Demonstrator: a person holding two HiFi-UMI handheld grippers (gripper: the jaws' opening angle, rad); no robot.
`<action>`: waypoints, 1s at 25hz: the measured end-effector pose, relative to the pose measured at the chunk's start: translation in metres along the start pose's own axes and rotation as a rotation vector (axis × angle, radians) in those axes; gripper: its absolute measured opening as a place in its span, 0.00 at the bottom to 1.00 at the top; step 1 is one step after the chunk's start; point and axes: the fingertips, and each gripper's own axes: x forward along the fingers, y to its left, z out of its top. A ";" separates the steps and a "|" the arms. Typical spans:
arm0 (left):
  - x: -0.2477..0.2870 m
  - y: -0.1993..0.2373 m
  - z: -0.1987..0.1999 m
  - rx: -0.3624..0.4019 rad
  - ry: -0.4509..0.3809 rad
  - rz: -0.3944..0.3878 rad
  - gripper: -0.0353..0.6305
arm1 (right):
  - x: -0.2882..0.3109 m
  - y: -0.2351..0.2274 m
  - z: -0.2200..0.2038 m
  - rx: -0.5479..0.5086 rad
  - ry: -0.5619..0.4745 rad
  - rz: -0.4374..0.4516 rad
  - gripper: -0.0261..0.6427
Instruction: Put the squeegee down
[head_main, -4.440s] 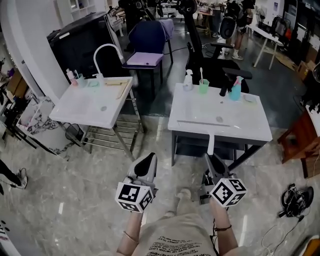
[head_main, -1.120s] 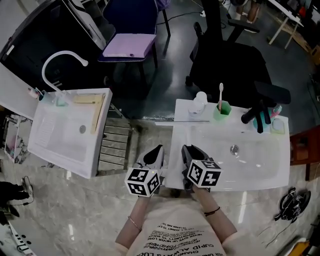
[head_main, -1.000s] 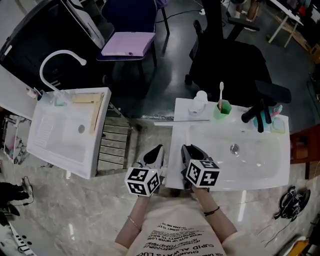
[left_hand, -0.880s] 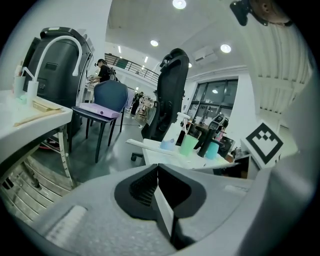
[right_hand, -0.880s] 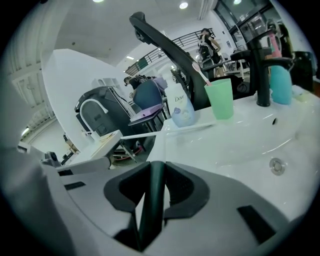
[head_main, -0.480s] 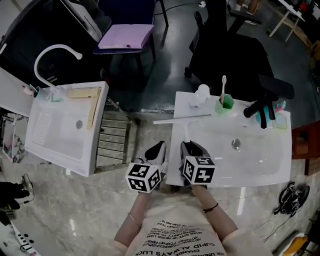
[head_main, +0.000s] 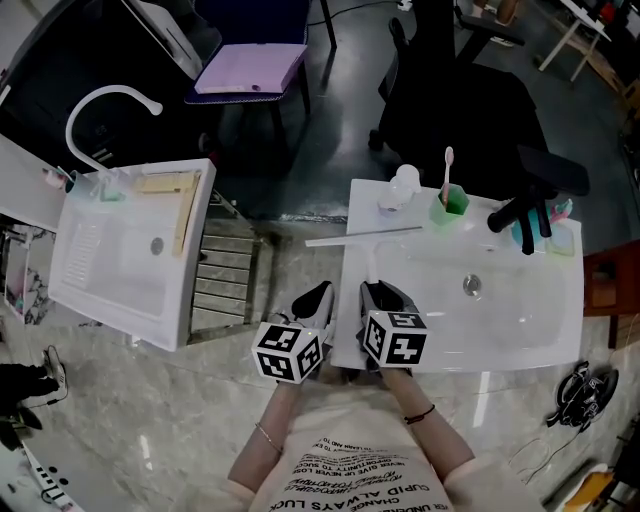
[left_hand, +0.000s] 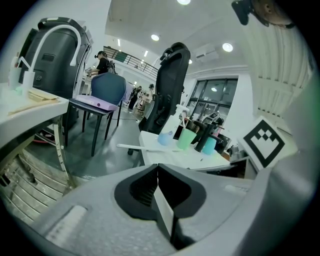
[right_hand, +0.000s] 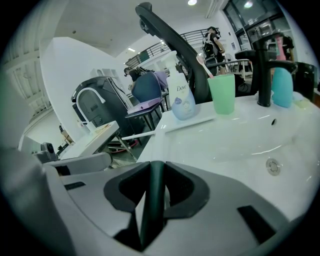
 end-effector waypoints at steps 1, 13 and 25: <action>0.001 0.000 -0.001 -0.001 0.004 -0.002 0.09 | 0.000 0.000 0.000 0.000 0.000 0.001 0.18; 0.001 -0.005 -0.001 0.008 0.004 -0.012 0.09 | 0.001 0.003 0.000 0.009 0.003 0.048 0.23; -0.011 -0.015 0.033 0.067 -0.080 -0.033 0.09 | -0.024 0.002 0.032 -0.008 -0.101 0.089 0.22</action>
